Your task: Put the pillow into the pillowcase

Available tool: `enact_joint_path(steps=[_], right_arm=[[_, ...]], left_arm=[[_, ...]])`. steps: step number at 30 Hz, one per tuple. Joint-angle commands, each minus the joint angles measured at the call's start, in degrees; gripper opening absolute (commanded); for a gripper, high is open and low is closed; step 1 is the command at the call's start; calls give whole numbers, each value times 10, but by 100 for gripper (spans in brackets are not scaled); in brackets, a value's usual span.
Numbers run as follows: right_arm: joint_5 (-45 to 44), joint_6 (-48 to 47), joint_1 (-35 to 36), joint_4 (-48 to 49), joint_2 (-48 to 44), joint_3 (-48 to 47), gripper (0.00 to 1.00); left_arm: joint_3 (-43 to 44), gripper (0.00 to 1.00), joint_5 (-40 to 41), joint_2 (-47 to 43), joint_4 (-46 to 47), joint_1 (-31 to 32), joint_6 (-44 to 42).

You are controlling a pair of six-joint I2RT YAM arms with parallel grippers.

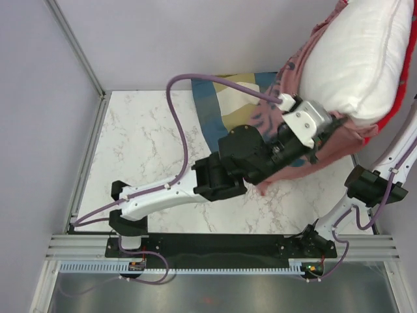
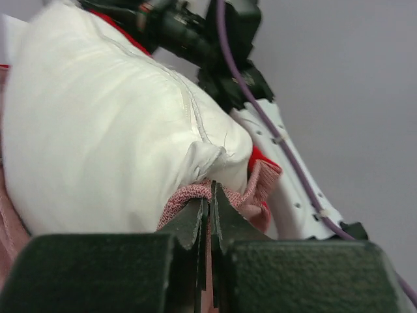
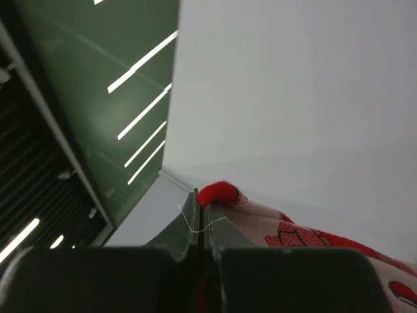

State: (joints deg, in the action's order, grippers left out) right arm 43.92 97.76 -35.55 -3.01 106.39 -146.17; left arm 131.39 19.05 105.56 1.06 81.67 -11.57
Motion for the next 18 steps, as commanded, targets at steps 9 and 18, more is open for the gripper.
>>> enact_joint_path(steps=[9, 18], right_arm=[[29, -276, 228, -29, -201, 299, 0], [-19, -430, 312, -80, -259, 474, 0]], left_arm=[[-428, 2, 43, -221, 213, 28, 138], [-785, 22, 85, -461, 152, 31, 260]])
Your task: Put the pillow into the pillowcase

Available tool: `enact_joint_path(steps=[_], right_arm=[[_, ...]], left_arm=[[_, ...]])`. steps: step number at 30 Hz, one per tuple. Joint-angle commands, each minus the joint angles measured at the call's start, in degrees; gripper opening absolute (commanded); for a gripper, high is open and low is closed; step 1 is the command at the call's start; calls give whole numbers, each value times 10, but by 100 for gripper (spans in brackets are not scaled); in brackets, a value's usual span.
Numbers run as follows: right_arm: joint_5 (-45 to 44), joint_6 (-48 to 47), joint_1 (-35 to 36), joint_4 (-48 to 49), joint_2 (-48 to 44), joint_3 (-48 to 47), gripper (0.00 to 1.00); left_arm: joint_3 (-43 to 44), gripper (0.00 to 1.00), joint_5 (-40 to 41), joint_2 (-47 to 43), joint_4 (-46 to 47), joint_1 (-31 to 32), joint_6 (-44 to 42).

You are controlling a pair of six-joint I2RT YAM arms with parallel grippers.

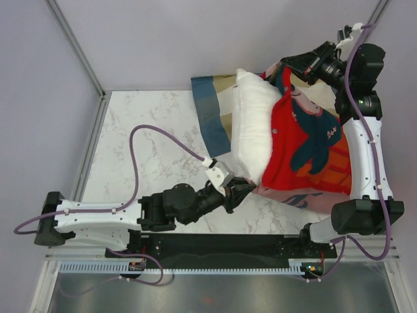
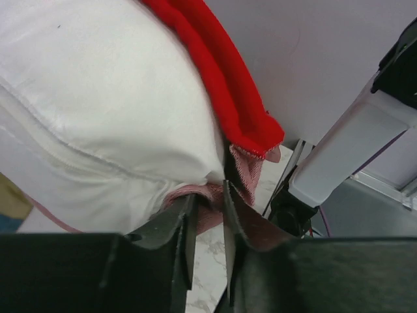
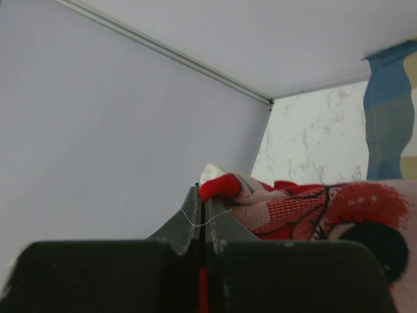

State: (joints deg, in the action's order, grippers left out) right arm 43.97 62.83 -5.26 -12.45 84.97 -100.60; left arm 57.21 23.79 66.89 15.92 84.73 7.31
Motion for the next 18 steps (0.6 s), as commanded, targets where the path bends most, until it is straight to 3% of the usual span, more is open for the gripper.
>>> enact_joint_path(steps=[1, 6, 12, 18], right_arm=[[-20, -89, 8, 15, -59, 52, 0], [-11, -119, -5, 16, -103, 113, 0], [37, -92, -23, 43, -125, 94, 0], [71, -64, -26, 70, -144, 48, 0]], left_arm=[[-80, 32, 50, -96, -36, 2, 90], [-168, 64, 105, -282, -141, 2, 143], [-163, 74, 200, -443, -274, 2, 159], [-131, 87, 356, -433, -324, 1, 158]])
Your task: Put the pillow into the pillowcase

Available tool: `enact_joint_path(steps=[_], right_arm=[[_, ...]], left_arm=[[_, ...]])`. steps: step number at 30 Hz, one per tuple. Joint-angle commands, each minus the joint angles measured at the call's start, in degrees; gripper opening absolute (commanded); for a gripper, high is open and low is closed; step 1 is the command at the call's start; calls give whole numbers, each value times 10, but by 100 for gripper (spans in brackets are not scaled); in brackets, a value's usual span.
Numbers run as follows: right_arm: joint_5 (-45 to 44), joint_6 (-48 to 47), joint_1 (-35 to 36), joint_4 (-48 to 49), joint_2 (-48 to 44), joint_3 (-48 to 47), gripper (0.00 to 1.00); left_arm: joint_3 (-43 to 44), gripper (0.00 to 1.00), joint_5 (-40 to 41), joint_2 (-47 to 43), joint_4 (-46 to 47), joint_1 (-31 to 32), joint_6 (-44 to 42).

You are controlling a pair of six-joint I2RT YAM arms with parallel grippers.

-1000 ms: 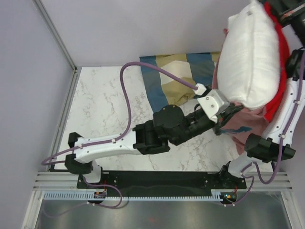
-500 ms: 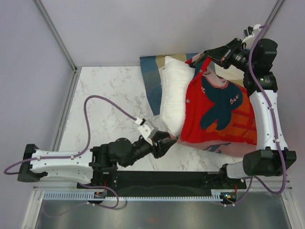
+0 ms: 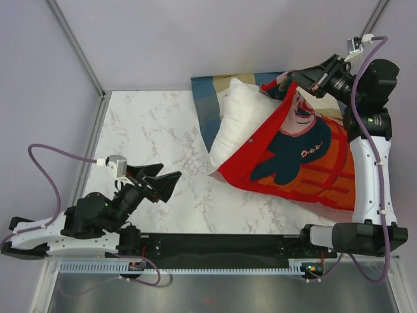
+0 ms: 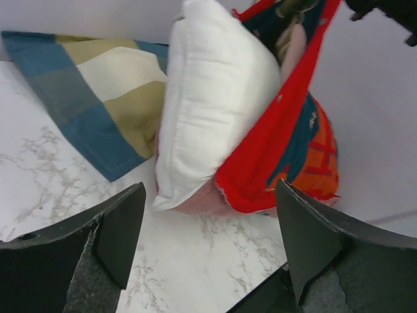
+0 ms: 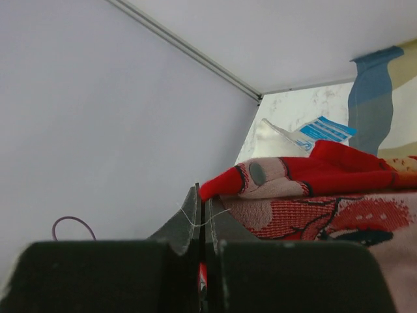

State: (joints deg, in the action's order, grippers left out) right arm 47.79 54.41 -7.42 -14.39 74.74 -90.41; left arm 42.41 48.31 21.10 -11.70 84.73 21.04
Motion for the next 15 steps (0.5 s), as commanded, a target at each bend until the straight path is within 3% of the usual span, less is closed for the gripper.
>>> enact_joint_path(steps=[1, 3, 4, 6, 7, 8, 11, 15], right_arm=[[36, 31, -3, 93, -46, -57, 0], [49, 46, -3, 109, -50, -64, 0], [52, 55, -3, 113, -53, -65, 0], [62, 62, -4, 119, -58, -69, 0], [65, 64, -3, 120, -59, -69, 0], [71, 65, -4, 121, -60, -70, 0], [87, 69, -4, 121, -61, -70, 0], [92, 70, -2, 120, -70, -64, 0]], left_arm=[[17, 89, 123, 51, -14, 2, 4], [3, 91, 136, 86, 62, -4, -88], [-1, 91, 136, 131, 143, -11, -116], [8, 92, 90, 179, 165, -77, -130], [22, 91, 5, 209, 126, -116, -104], [35, 91, -46, 253, 121, -206, -55], [54, 92, -192, 305, 154, -325, -19], [80, 94, -393, 354, 231, -414, 25]])
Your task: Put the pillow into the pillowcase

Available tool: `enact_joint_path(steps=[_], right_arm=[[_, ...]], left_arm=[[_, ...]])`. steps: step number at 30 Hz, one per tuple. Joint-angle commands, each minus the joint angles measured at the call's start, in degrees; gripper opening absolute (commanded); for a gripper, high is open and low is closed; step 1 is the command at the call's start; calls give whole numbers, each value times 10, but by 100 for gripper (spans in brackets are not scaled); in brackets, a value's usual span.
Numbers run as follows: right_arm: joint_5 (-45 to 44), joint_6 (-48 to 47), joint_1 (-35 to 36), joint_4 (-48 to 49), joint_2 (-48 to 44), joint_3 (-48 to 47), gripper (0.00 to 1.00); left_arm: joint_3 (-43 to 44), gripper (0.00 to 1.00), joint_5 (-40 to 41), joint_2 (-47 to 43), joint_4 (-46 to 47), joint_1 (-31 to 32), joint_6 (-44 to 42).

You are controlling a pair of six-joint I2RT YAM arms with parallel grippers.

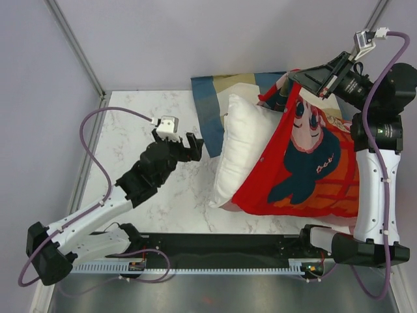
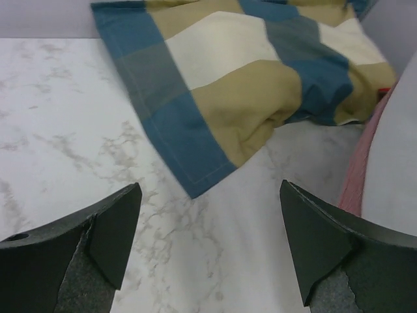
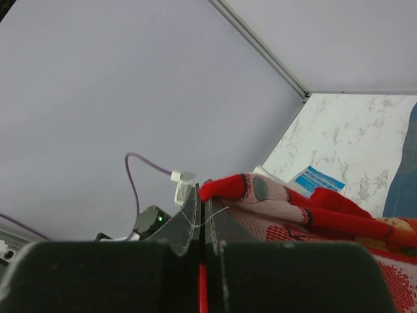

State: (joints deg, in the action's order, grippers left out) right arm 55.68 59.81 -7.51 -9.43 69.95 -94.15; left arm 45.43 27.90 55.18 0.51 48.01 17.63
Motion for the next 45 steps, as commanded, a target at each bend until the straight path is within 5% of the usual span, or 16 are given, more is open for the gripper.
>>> enact_joint_path(steps=[1, 7, 9, 14, 19, 26, 33, 38, 45], right_arm=[[12, 16, -2, 71, -23, -24, 0], [-10, -13, 8, 38, -21, -7, 0], [-26, -36, 20, 4, -14, -7, 0], [-86, -85, 103, -36, 19, -35, 0], [-145, -136, 208, -111, 65, -107, 0], [-160, -142, 238, -134, 57, -143, 0], [-202, -138, 338, -157, 77, -220, 0], [-221, -130, 341, -175, 100, -292, 0], [-258, -84, 374, -165, 226, -415, 0]], left_arm=[[57, 94, -257, 28, 126, -55, 67], [82, 86, -476, 106, 270, -50, 113], [93, 85, -481, 116, 284, -12, 105], [151, 85, -430, 167, 242, 81, 55], [200, 85, -428, 210, 207, 82, 51], [183, 89, -322, 176, 148, 82, 14], [222, 84, -283, 267, 99, 82, 62], [226, 82, -230, 335, 92, 83, 73], [272, 81, -169, 359, 81, 128, 97]])
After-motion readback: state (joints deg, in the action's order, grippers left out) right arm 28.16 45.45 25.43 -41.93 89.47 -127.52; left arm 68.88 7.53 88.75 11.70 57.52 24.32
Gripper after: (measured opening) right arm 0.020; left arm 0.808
